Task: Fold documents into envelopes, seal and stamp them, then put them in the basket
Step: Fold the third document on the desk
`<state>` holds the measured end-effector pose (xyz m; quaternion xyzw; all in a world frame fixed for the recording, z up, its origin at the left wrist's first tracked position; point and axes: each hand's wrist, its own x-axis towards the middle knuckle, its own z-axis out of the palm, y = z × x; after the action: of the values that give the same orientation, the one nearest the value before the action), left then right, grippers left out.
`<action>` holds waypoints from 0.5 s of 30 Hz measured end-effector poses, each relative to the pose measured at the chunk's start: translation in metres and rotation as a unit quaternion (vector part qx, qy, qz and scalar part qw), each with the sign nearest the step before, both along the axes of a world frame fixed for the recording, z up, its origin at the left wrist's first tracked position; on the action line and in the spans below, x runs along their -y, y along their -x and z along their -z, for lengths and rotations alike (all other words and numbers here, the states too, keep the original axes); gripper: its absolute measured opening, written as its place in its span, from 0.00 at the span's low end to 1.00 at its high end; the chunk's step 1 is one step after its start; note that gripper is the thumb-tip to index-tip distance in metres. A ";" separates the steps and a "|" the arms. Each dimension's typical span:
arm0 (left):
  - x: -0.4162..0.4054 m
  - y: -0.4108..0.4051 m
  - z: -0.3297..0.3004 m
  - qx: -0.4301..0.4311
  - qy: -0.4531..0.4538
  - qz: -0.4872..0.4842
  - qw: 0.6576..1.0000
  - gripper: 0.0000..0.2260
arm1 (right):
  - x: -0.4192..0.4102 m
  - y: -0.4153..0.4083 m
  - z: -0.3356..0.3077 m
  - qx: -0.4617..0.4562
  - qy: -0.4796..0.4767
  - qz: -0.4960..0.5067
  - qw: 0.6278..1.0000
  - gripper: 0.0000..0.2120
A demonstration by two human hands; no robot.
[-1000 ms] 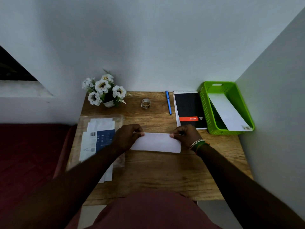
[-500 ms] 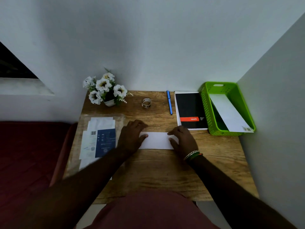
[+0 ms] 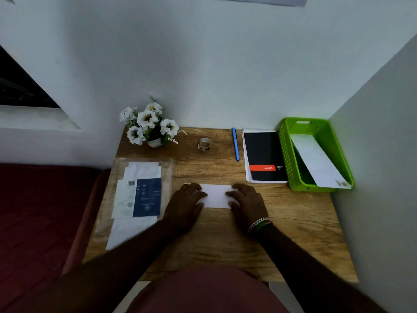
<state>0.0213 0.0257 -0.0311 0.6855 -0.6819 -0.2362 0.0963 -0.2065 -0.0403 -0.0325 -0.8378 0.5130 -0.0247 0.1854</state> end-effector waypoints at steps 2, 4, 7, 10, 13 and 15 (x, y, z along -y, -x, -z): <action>-0.007 -0.006 0.002 -0.026 0.036 -0.002 0.999 0.16 | -0.004 -0.004 0.000 0.013 0.026 0.001 1.000 0.15; -0.020 -0.014 0.005 -0.035 0.081 -0.026 0.996 0.13 | -0.009 -0.012 -0.001 0.034 0.052 -0.016 0.998 0.13; -0.050 -0.036 0.006 -0.044 0.136 -0.111 0.983 0.13 | -0.018 -0.036 -0.003 0.086 0.049 -0.081 0.992 0.10; -0.091 -0.067 0.007 -0.048 0.171 -0.194 0.965 0.15 | -0.030 -0.072 -0.005 0.121 0.031 -0.163 0.979 0.08; -0.138 -0.096 0.017 -0.033 0.185 -0.257 0.948 0.14 | -0.045 -0.110 -0.004 0.131 0.010 -0.236 0.963 0.08; -0.167 -0.106 0.023 -0.037 0.183 -0.271 0.944 0.14 | -0.056 -0.134 -0.003 0.134 -0.007 -0.288 0.948 0.09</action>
<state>0.1273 0.1926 -0.0540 0.8056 -0.4979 -0.0977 0.3059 -0.0726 0.0156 -0.0291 -0.9374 0.2207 -0.0788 0.2577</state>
